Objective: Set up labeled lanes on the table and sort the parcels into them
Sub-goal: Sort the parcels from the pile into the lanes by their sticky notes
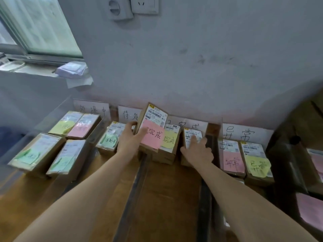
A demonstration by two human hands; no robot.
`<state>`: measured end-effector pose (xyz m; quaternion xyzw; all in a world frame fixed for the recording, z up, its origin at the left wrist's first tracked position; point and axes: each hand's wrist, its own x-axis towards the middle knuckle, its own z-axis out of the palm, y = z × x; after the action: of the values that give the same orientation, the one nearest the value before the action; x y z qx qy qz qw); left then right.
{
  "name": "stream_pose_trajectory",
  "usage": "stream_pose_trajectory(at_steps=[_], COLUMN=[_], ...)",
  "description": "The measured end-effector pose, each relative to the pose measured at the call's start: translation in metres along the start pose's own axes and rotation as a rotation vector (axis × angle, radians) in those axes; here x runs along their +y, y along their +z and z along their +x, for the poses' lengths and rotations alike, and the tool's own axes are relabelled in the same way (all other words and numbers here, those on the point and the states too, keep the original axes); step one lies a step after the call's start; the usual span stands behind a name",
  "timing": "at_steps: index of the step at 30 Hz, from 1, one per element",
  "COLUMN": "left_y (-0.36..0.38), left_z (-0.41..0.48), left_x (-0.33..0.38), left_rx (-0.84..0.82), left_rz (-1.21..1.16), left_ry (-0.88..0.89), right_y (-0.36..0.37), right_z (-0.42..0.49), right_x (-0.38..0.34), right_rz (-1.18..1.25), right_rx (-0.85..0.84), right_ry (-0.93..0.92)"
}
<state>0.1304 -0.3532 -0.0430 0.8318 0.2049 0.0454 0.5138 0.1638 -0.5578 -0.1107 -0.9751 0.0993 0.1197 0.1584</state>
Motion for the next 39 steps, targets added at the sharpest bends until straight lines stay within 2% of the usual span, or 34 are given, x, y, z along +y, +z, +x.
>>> stream_pose_trajectory(at_steps=[6, 12, 17, 19, 21, 24, 27, 30, 32, 34, 36, 39], left_y=[0.002, -0.003, -0.009, -0.009, -0.007, -0.001, 0.004, -0.001, -0.012, -0.024, -0.034, -0.048], left_z=[0.012, 0.013, -0.004, -0.016, -0.032, -0.06, -0.08, -0.087, -0.086, -0.078, -0.067, -0.053], left_x=[0.001, 0.003, 0.007, 0.007, 0.007, 0.001, -0.012, -0.024, -0.03, -0.035, -0.044, -0.063], left_rx=[0.002, -0.059, -0.169, -0.231, -0.302, -0.469, -0.594, -0.684, -0.634, -0.488, -0.396, -0.348], left_rz=[-0.09, -0.133, -0.157, -0.17, -0.143, -0.037, 0.04, 0.228, 0.401, 0.488, 0.521, 0.6], left_ry=[-0.022, -0.007, 0.046, 0.074, 0.107, 0.178, 0.219, 0.26, 0.391, 0.527, 0.559, 0.536], right_y=[0.013, 0.018, -0.002, -0.013, -0.026, -0.037, -0.03, -0.015, -0.004, 0.011, 0.024, 0.044], right_z=[0.005, -0.006, -0.03, -0.047, -0.069, -0.107, -0.135, -0.147, -0.15, -0.151, -0.15, -0.142], right_x=[0.001, -0.004, 0.0, 0.0, -0.006, -0.017, -0.013, -0.003, 0.0, -0.002, -0.01, -0.021], right_rz=[-0.005, 0.098, 0.062, 0.21, 0.486, 0.983, 1.029, 1.093, 1.117, 1.044, 0.894, 0.71], right_rx=[-0.023, -0.069, 0.128, 0.174, 0.161, 0.025, -0.07, -0.112, -0.143, -0.178, -0.204, -0.2], right_ry=[0.003, -0.009, -0.074, -0.107, -0.09, -0.023, -0.016, 0.086, 0.14, 0.151, 0.155, 0.148])
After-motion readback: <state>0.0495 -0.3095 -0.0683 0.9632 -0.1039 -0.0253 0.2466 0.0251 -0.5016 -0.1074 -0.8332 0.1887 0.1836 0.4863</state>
